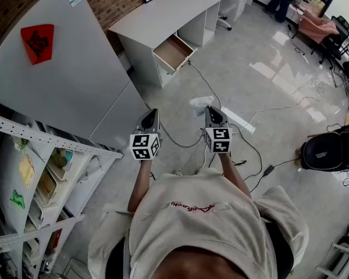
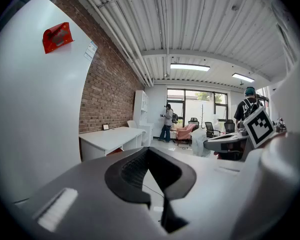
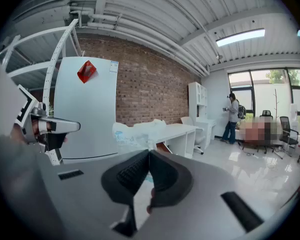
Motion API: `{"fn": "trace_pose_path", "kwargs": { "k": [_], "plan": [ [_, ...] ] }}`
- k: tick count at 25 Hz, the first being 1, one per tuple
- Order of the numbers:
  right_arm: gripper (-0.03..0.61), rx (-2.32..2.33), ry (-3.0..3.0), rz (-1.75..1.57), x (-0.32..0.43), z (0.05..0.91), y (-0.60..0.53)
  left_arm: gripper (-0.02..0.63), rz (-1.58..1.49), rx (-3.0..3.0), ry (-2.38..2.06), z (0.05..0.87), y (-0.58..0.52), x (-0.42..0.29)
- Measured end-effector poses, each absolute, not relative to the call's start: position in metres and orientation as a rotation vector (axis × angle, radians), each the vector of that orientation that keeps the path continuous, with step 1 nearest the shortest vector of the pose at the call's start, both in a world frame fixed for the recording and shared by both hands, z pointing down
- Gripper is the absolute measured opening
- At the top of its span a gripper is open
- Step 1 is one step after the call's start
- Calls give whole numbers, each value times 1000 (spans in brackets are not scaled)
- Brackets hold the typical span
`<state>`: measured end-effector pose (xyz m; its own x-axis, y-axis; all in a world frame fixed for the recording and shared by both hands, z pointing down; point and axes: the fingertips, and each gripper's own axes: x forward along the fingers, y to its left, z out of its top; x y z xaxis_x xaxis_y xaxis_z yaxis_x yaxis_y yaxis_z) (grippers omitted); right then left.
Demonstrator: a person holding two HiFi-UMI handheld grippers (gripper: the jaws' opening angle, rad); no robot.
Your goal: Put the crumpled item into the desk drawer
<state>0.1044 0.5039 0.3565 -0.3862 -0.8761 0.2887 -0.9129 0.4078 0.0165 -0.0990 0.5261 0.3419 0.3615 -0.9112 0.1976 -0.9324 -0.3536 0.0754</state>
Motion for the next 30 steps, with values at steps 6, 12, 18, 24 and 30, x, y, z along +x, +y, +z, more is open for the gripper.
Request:
{"fn": "trace_pose_path", "kwargs": {
  "k": [6,12,18,24,30],
  "plan": [
    [12,1572,-2417,204,98,355,500,9,175,2454,-1660,343,522,-102],
    [12,1596,-2409,188,89,349,494,9,172,2477,-1643,340,515,-111],
    [12,1610,-2403,172,71,344,490,9,173,2492,-1623,340,510,-127],
    [12,1608,-2397,157,52,346,489,9,174,2496,-1599,346,507,-141],
    [12,1627,-2378,184,47,354,489,9,188,2490,-1576,356,505,-148]
  ]
}}
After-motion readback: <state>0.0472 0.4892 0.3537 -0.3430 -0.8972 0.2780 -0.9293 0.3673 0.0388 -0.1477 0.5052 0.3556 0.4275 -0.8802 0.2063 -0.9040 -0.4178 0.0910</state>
